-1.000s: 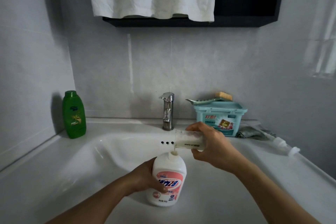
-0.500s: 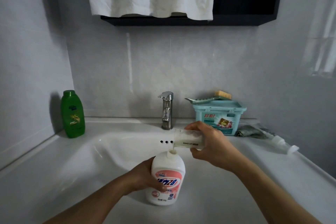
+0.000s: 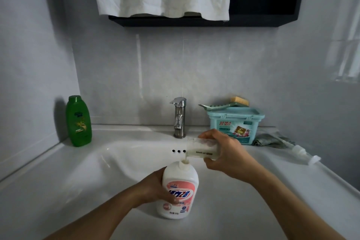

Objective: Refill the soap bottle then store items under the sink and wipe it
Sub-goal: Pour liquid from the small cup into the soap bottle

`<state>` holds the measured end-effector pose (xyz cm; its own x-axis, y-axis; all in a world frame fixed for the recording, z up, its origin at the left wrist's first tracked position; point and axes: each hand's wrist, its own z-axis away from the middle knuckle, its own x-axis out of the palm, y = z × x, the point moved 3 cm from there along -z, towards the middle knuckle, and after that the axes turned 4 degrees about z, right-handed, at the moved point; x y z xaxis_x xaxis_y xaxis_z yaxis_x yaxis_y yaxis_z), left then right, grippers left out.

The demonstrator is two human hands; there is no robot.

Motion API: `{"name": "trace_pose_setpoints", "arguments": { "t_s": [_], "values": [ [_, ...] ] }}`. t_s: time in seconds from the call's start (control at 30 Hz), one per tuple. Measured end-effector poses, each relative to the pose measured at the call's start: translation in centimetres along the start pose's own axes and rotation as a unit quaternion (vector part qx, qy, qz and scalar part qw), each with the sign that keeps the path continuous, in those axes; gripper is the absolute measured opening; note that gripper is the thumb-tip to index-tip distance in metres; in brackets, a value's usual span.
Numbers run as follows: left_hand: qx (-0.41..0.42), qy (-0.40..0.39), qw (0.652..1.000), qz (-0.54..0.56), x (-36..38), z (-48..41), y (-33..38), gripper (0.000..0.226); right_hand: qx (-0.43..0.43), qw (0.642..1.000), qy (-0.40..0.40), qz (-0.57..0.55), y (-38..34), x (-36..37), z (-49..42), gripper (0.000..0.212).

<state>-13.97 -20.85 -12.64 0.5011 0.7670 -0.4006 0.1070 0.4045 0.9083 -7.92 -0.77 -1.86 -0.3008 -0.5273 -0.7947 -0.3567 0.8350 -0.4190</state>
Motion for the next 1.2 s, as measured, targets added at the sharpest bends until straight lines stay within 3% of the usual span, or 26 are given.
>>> {"name": "trace_pose_setpoints", "arguments": {
  "t_s": [1.2],
  "values": [
    [0.005,0.001,1.000,-0.001,-0.08,-0.22,-0.36,0.063,0.004,1.000,0.005,-0.013,-0.31,-0.20,0.03,0.054]
  ]
}}
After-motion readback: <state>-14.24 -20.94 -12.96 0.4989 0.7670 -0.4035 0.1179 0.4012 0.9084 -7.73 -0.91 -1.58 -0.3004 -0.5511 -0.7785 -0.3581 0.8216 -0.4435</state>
